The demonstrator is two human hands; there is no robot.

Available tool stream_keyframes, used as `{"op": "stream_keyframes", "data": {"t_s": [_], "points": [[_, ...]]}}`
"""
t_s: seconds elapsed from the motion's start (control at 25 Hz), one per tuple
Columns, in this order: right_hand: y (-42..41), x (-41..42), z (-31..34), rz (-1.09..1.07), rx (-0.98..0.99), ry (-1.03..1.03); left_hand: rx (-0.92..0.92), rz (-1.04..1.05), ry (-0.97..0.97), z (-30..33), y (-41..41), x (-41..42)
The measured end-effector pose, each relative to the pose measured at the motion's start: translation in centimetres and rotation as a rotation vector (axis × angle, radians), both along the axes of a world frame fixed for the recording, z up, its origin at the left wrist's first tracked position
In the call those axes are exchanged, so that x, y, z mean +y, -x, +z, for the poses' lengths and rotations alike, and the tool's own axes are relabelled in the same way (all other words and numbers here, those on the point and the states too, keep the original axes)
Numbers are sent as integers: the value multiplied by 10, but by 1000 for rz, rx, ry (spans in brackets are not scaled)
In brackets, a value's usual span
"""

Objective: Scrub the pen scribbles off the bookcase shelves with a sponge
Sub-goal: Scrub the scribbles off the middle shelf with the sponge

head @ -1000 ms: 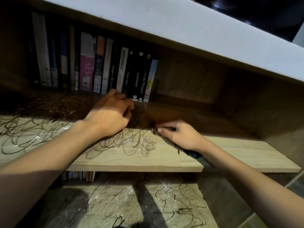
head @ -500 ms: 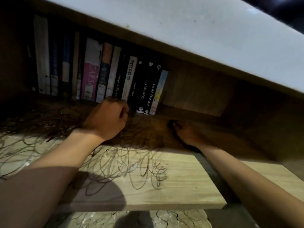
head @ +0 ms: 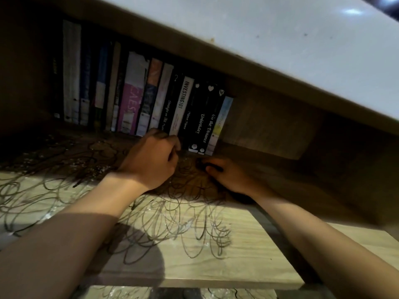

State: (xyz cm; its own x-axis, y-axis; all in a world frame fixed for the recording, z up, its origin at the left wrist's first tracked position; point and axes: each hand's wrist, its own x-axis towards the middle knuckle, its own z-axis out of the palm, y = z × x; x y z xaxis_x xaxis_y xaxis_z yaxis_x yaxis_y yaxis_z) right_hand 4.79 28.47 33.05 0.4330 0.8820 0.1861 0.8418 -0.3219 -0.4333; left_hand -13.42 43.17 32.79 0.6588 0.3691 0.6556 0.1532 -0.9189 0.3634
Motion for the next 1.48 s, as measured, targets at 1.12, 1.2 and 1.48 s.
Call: {"op": "stream_keyframes", "data": {"t_s": [1.12,1.2,1.48], "points": [[-53,-30,7,-141,61,-40,19,-42,-45,2,-10,-5],[-23,-15,4,-81,31,-22,29,-58,-32,3,-9,-8],[-15,-83,10,-121,-16,44,64,-59,-16,2,-3,-9]]}}
